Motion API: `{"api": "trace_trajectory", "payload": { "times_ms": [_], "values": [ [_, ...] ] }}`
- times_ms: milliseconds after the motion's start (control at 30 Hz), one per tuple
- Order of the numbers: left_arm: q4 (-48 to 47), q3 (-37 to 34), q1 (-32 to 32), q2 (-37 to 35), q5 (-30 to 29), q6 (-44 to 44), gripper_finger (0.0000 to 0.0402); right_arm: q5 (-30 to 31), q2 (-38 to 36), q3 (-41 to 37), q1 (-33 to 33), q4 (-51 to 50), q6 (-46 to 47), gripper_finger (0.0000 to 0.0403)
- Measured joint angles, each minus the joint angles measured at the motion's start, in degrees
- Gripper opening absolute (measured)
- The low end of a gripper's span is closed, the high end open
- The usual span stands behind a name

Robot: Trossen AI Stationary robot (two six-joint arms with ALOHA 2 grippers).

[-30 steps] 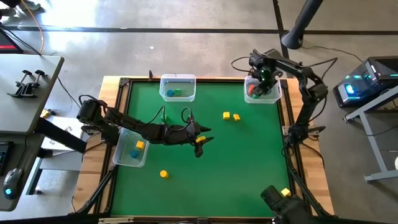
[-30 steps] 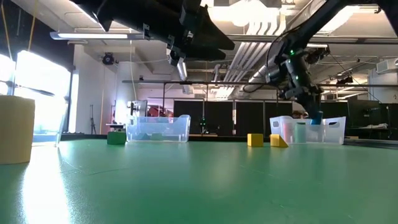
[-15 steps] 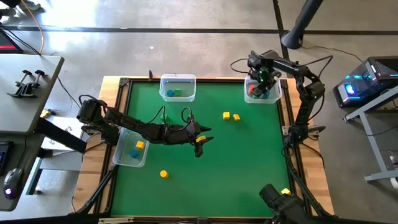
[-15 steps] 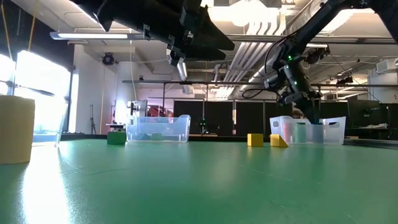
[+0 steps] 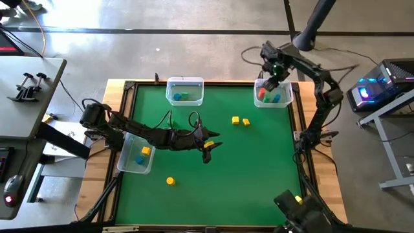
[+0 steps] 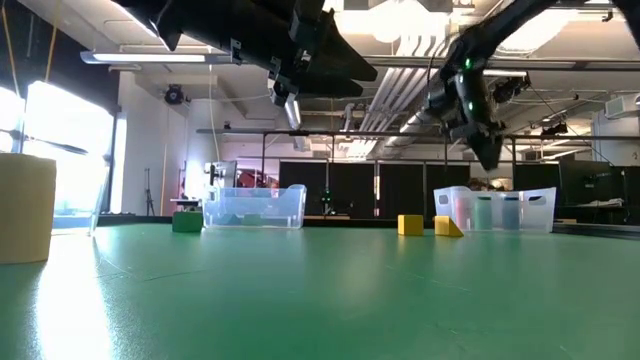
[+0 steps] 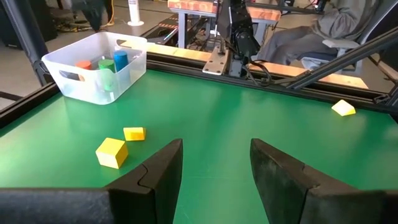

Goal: Sort blocks by size
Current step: Put the yellow triangle block into the top left transparent bin

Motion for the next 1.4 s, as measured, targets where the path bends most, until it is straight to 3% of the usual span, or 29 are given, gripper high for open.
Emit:
{"api": "trace_trajectory", "payload": {
  "times_ms": [133,267,467,633,800,933,1200,1400],
  "values": [
    [0.0,0.0,0.0,0.0,0.0,0.0,0.0172,-0.8,-6.4,0.1,1.7,4.3,-1.4,0.0154],
    [0.0,0.0,-0.4,0.0,0.0,0.1,0.0172,-6.4,-15.5,-5.4,4.5,11.4,-3.4,0.0154],
    [0.0,0.0,-1.1,0.0,-1.1,0.6,0.0172,-16.2,-32.3,-21.2,14.1,23.5,0.7,0.0154],
    [0.1,0.0,-1.0,0.0,-1.6,1.0,0.0172,-17.1,-45.9,-35.4,27.5,35.6,6.6,0.0154],
    [0.1,0.0,-1.0,0.0,-2.7,1.3,0.0172,-13.1,-55.7,-47.0,40.6,47.3,11.6,0.0154],
    [0.7,0.0,-1.0,0.0,-2.8,2.1,0.0172,-4.2,-59.6,-54.1,51.2,54.7,15.1,0.0153],
    [3.0,0.0,-1.0,0.0,-2.8,3.1,0.0172,8.6,-57.2,-58.5,71.7,58.9,17.9,0.0153],
    [3.1,0.0,-1.0,0.0,-2.8,3.1,0.0172,12.9,-52.7,-56.5,84.1,56.7,21.7,0.0153]
  ]
}}
